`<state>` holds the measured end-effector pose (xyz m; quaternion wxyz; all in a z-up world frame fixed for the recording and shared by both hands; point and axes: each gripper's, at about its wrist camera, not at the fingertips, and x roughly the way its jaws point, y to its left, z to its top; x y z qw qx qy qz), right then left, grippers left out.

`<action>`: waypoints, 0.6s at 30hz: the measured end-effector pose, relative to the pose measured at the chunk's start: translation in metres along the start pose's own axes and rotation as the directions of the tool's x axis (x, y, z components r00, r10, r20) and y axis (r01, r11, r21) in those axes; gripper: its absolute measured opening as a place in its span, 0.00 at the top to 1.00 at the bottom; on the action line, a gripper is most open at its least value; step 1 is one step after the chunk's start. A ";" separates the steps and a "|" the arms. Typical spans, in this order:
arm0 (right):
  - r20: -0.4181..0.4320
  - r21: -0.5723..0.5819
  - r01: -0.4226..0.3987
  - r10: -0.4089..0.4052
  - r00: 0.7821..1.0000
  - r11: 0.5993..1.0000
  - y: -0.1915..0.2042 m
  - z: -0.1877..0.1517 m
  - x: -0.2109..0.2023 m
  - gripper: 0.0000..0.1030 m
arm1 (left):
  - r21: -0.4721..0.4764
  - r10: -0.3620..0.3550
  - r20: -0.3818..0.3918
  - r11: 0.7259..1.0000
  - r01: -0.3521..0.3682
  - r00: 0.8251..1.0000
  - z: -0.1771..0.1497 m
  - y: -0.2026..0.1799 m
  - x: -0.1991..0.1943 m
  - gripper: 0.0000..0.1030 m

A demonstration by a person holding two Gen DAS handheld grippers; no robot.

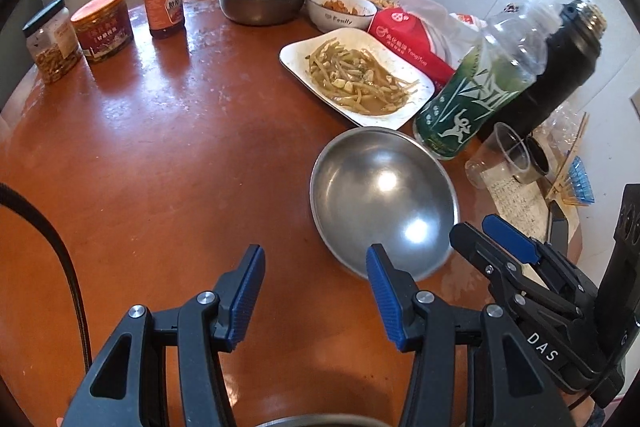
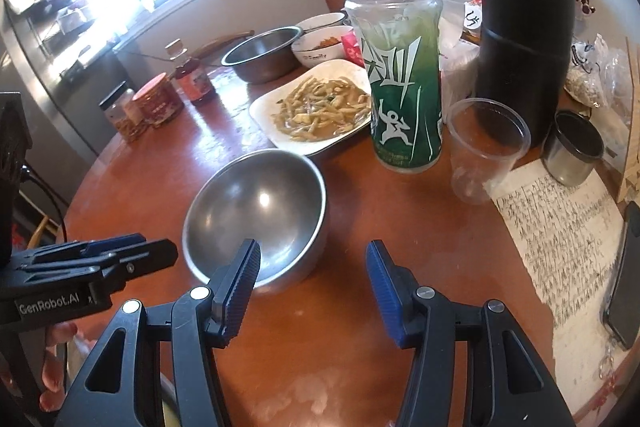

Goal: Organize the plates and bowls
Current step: 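Close both grippers on the medium steel bowl rim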

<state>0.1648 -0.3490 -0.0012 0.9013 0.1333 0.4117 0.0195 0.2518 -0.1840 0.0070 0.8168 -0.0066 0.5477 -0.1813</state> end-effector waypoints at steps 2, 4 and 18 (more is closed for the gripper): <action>-0.003 0.006 0.003 -0.003 1.000 1.000 0.000 0.002 0.007 0.45 | -0.001 0.007 -0.005 1.000 -0.007 1.000 0.002 0.001 0.005 0.49; -0.012 0.011 0.007 -0.007 1.000 1.000 -0.001 0.003 0.014 0.45 | -0.011 0.004 -0.010 1.000 -0.004 1.000 0.003 0.002 0.010 0.49; -0.023 -0.006 0.006 -0.006 1.000 1.000 0.000 0.001 0.034 0.60 | -0.017 0.009 -0.026 1.000 -0.009 1.000 0.009 -0.002 0.030 0.49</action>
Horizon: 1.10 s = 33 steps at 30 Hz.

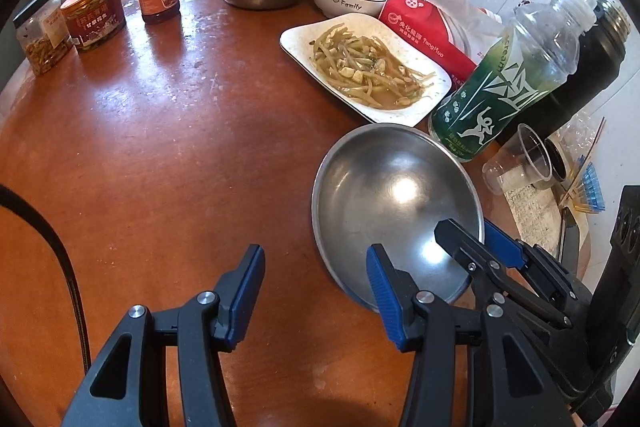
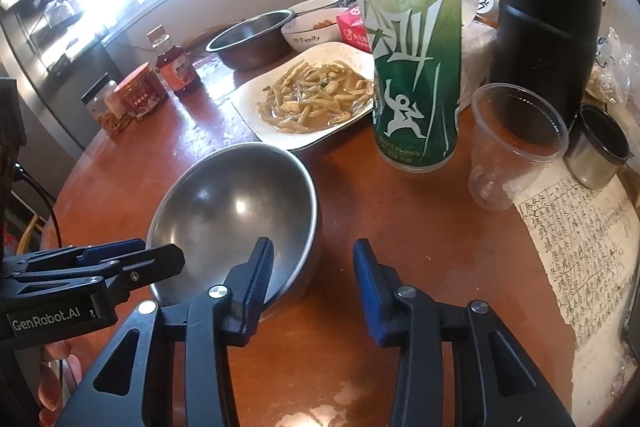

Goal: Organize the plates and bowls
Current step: 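Close both grippers on the medium steel bowl rim, then lift the medium steel bowl with both grippers over the large steel bowl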

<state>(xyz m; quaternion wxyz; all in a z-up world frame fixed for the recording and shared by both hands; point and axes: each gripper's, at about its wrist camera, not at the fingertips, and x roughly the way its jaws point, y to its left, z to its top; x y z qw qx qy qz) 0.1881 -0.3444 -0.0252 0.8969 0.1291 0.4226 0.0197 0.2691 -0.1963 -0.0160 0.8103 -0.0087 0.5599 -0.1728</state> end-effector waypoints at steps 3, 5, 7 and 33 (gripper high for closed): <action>-0.001 -0.022 -0.004 0.004 1.000 1.000 0.004 0.001 0.003 0.70 | -0.001 0.003 -0.004 1.000 -0.003 1.000 0.001 0.001 0.003 0.49; 0.002 -0.032 -0.005 0.006 1.000 0.999 0.007 0.001 0.003 0.74 | -0.003 0.003 -0.019 1.000 -0.003 1.000 0.001 0.002 0.006 0.49; 0.004 -0.038 0.001 -0.001 1.000 0.999 0.008 0.001 0.004 0.75 | -0.004 0.003 -0.030 1.000 -0.003 1.000 0.000 0.003 0.009 0.49; 0.016 -0.094 -0.084 0.086 0.996 0.992 0.042 -0.002 -0.037 0.80 | 0.021 -0.024 0.048 1.000 0.023 0.999 -0.022 0.014 -0.059 0.74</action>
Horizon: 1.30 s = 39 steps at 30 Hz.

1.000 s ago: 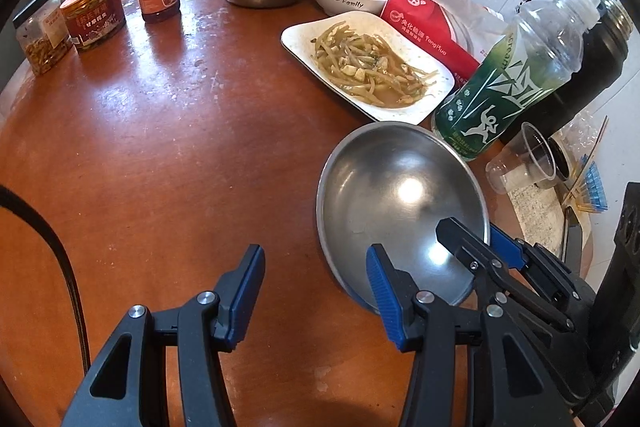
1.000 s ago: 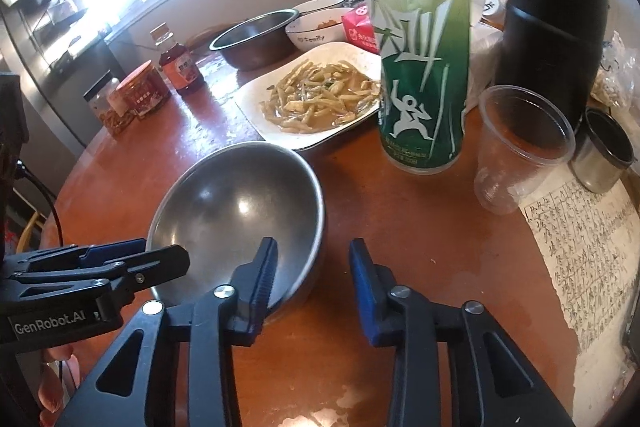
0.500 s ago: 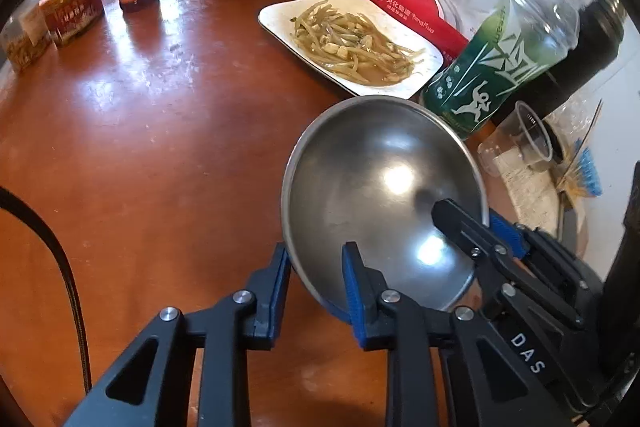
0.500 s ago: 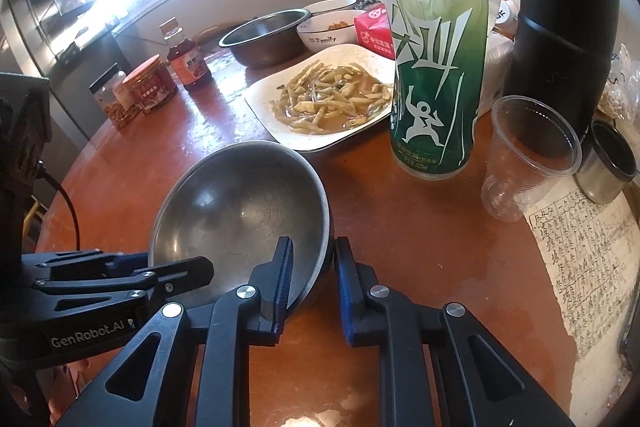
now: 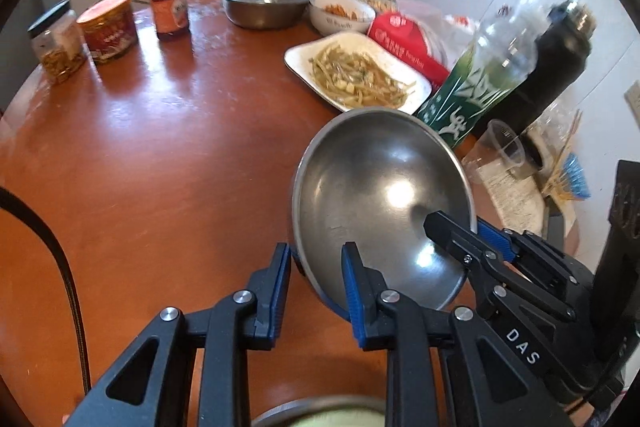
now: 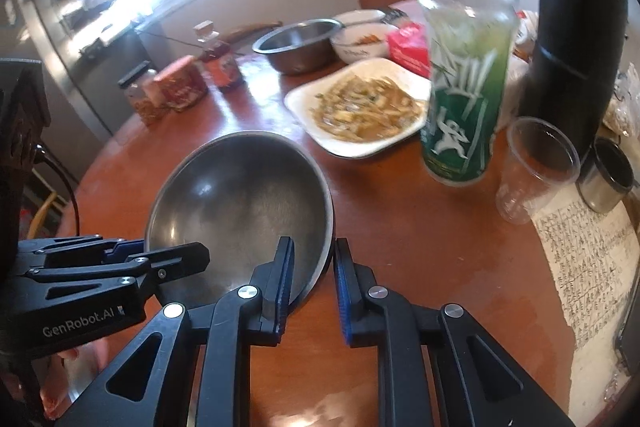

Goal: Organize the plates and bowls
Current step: 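Lift the medium steel bowl with both grippers over the large steel bowl, then lower the medium steel bowl into the cream bowl and open both grippers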

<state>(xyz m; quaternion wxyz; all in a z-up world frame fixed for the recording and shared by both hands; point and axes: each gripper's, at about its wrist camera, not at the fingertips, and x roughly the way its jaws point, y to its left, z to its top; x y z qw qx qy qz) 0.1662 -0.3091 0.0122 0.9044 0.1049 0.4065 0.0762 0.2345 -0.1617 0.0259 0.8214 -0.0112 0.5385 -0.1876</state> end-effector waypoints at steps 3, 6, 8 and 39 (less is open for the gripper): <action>0.014 -0.035 -0.026 0.027 1.000 0.999 0.017 -0.003 -0.015 0.80 | -0.012 0.009 0.030 1.000 -0.009 0.999 -0.013 0.006 -0.025 0.74; 0.016 -0.066 -0.063 0.064 0.998 0.996 0.035 -0.008 -0.028 0.80 | -0.021 0.016 0.061 1.000 -0.015 0.998 -0.032 0.013 -0.049 0.74; 0.011 -0.093 -0.081 0.082 0.997 0.992 0.049 -0.016 -0.038 0.80 | -0.025 0.018 0.067 1.000 -0.016 0.998 -0.046 0.018 -0.063 0.74; -0.037 -0.237 0.028 -0.038 0.999 0.971 0.106 -0.127 -0.096 0.78 | 0.033 -0.063 -0.096 0.997 0.067 0.993 -0.169 0.025 -0.053 0.74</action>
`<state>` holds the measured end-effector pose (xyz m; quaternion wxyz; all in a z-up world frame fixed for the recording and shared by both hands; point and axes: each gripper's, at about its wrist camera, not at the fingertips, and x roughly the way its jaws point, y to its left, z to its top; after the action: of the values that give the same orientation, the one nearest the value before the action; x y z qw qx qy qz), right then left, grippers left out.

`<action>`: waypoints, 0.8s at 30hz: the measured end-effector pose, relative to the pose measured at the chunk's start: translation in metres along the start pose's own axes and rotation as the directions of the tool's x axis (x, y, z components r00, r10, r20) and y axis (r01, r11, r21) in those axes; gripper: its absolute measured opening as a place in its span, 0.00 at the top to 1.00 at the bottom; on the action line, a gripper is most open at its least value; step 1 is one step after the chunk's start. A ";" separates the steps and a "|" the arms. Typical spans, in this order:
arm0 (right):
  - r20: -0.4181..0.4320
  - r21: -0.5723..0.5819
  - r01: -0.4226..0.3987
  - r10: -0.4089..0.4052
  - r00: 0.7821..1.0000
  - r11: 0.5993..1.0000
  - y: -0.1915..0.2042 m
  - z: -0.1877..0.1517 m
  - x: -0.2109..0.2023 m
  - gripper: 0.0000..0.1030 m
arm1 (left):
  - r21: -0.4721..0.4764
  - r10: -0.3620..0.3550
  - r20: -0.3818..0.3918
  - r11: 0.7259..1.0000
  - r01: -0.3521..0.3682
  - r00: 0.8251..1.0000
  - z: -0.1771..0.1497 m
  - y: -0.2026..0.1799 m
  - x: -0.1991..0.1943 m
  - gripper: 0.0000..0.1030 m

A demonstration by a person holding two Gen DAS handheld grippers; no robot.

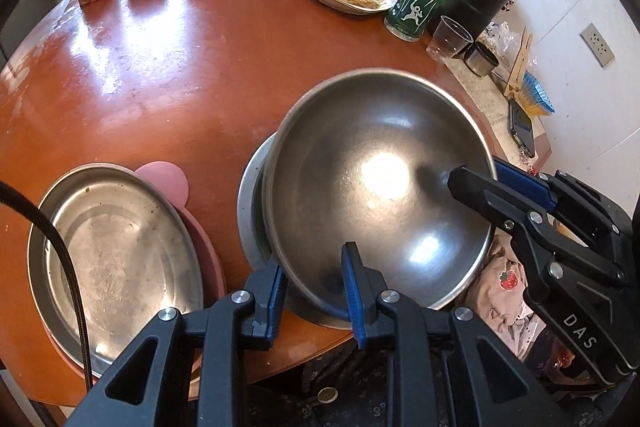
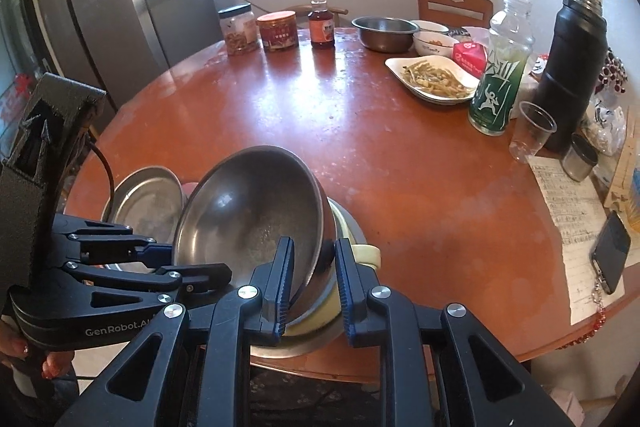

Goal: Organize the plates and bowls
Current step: 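Lower the medium steel bowl into the cream bowl and open both grippers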

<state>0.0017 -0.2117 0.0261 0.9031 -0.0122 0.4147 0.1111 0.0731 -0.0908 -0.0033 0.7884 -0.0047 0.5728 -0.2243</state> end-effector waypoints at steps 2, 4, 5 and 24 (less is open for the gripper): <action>-0.005 0.000 0.004 -0.004 1.000 1.000 -0.001 0.000 0.001 0.78 | 0.000 0.007 -0.008 1.000 -0.007 1.000 0.001 0.000 0.002 0.74; -0.005 0.003 0.002 -0.002 1.000 1.000 -0.002 -0.001 0.002 0.78 | 0.004 0.011 -0.011 1.000 -0.011 1.000 0.001 0.000 0.004 0.74; -0.004 0.002 0.002 -0.002 1.000 1.000 -0.003 -0.001 0.002 0.78 | 0.004 0.011 -0.012 1.000 -0.011 1.000 0.002 0.001 0.005 0.74; 0.019 0.029 -0.024 0.023 1.000 0.999 -0.010 0.002 -0.002 0.66 | 0.014 0.003 0.011 1.000 -0.003 1.000 0.004 0.002 -0.004 0.60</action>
<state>0.0042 -0.2210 0.0281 0.9057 0.0069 0.4077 0.1159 0.0764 -0.0890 0.0015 0.7918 0.0004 0.5671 -0.2271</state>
